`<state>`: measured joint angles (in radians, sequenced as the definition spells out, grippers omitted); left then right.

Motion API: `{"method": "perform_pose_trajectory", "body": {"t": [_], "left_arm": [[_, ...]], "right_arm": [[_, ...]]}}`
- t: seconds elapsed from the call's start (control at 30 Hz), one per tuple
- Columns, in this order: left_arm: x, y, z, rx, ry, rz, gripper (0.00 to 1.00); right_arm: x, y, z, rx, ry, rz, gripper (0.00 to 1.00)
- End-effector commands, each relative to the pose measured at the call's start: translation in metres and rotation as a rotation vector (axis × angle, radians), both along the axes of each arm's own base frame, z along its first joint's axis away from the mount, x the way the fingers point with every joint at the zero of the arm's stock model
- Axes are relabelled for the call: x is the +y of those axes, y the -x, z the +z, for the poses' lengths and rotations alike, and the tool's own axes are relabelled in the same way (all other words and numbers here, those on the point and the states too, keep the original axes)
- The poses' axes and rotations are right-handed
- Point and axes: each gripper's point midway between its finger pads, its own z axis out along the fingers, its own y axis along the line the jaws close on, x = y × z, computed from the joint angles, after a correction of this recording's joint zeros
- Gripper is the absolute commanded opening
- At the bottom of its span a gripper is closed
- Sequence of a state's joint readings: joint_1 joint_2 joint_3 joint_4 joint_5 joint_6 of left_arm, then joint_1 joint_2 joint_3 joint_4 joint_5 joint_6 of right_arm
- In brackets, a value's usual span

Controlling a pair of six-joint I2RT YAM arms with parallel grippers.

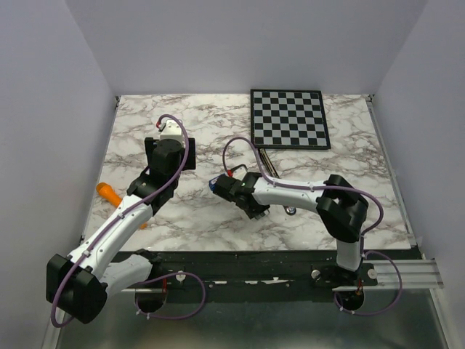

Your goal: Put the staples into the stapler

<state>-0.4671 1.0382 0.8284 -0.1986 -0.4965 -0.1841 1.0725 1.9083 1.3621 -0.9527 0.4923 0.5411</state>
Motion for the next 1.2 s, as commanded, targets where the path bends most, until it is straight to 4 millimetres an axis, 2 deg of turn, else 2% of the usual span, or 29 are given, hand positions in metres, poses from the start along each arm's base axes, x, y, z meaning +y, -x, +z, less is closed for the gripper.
{"method": "perform_pose_trajectory", "body": {"t": [0.0,1.17], "left_arm": [[-0.004,0.000,0.008,-0.021,0.010,-0.020,0.99],[-0.008,0.000,0.005,-0.015,0.006,-0.033,0.99]], "right_arm": [[-0.002,-0.004,-0.002,-0.024,0.052,0.009,0.39],[-0.003,-0.001,-0.029,0.032,0.125,0.023,0.29]]}}
